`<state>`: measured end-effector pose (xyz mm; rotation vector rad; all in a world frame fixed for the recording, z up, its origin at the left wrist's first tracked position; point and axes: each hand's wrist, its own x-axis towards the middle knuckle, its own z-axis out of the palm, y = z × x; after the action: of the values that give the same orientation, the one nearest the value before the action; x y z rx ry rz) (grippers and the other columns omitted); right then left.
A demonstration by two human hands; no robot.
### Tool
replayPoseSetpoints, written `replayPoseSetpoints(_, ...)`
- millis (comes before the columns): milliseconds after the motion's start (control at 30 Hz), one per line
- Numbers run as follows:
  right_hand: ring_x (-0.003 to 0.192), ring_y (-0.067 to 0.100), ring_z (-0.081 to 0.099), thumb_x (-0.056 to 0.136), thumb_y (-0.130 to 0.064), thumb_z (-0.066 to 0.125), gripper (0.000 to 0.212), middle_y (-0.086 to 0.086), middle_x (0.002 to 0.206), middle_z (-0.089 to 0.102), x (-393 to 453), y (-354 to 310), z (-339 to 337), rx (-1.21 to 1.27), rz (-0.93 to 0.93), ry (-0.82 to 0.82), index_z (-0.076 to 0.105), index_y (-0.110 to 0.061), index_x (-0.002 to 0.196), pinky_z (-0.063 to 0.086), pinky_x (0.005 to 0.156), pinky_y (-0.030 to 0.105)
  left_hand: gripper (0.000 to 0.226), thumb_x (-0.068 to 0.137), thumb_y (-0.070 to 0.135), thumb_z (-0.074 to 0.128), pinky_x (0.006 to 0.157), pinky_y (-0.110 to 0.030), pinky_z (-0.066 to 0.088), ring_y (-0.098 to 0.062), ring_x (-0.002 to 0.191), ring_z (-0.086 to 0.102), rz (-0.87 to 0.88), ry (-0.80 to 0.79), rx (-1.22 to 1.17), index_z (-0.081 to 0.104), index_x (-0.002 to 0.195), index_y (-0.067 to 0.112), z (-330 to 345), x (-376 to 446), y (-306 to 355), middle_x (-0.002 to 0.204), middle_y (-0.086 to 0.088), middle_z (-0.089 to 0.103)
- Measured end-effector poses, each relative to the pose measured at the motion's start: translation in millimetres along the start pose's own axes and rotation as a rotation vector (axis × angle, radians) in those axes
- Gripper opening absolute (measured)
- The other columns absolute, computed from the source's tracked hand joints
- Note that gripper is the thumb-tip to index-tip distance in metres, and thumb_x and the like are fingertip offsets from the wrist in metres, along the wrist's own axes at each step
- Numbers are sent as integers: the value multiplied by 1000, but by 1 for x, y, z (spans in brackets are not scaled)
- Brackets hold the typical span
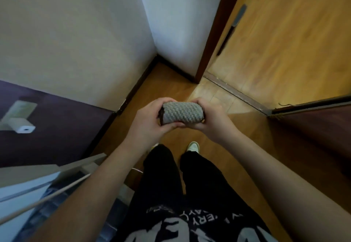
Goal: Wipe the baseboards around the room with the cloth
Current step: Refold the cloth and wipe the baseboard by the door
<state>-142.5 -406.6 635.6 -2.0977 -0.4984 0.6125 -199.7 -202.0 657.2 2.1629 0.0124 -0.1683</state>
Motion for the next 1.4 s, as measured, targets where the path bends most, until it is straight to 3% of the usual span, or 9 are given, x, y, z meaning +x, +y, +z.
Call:
replayPoseSetpoints(167, 88, -13, 55, 71, -39, 85, 49, -24, 93, 58, -25, -57, -28, -90, -48, 125, 58, -29, 111, 43, 72, 6, 70, 72, 67, 60, 81, -6, 40, -2, 101, 55, 158, 31, 35, 60, 120, 16, -32, -7, 43, 111, 10, 58)
replayPoseSetpoints(333, 78, -8, 65, 74, -32, 78, 47, -22, 90, 60, -51, -102, -28, -93, -34, 282, 49, -44, 109, 52, 62, 10, 52, 77, 52, 73, 83, -6, 43, 6, 102, 56, 290, 66, -87, 58, 119, 24, -52, -22, 61, 111, 15, 58)
replayPoseSetpoints(500, 65, 4, 66, 78, -21, 81, 54, -21, 99, 58, -75, -136, -13, -164, -41, 367, 49, -47, 113, 52, 45, 20, 55, 78, 39, 79, 86, -9, 46, 1, 110, 56, 296, 52, -212, 56, 126, 26, -62, -49, 65, 119, 11, 61)
replayPoseSetpoints(633, 83, 0, 61, 77, -25, 82, 54, -22, 104, 56, -94, -154, -9, -275, -5, 381, 53, -37, 122, 53, 64, 12, 60, 78, 39, 78, 87, -9, 47, 5, 114, 53, 330, -92, -229, 49, 131, 34, -74, -57, 67, 124, 23, 55)
replayPoseSetpoints(733, 97, 4, 61, 77, -28, 82, 56, -17, 109, 59, -114, -157, -12, -336, 22, 409, 55, -27, 126, 55, 80, 21, 64, 81, 25, 80, 90, -15, 50, 3, 117, 54, 352, -232, -223, 48, 135, 35, -78, -58, 72, 128, 19, 55)
replayPoseSetpoints(1000, 91, 0, 60, 73, -54, 76, 64, -23, 113, 59, -187, -134, -23, -512, 104, 557, 48, -41, 129, 48, 75, 17, 63, 83, 19, 77, 91, -18, 53, 4, 117, 55, 482, -422, -145, 47, 134, 42, -47, -63, 113, 127, 22, 55)
replayPoseSetpoints(1133, 96, -4, 55, 82, -39, 75, 66, -29, 116, 47, -241, -108, -33, -362, 213, 614, 41, -47, 137, 47, 81, 16, 61, 83, 17, 77, 93, -18, 52, 2, 118, 55, 550, -431, -135, 49, 134, 38, -7, -72, 142, 128, 18, 56)
replayPoseSetpoints(1300, 90, -5, 65, 99, -29, 54, 32, -21, 101, 65, -325, -74, -31, 2, 289, 926, 51, -39, 130, 52, 74, 12, 61, 82, 17, 78, 91, -17, 52, 1, 116, 56, 615, -372, -173, 50, 134, 31, 78, -97, 192, 126, 17, 56)
replayPoseSetpoints(1400, 88, 6, 71, 104, -28, 45, 26, -10, 100, 72, -374, -56, -32, 385, 296, 1098, 58, -28, 126, 57, 75, 22, 67, 80, 17, 78, 90, -13, 50, 1, 115, 55, 744, -345, -122, 45, 134, 40, 137, -118, 226, 124, 20, 52)
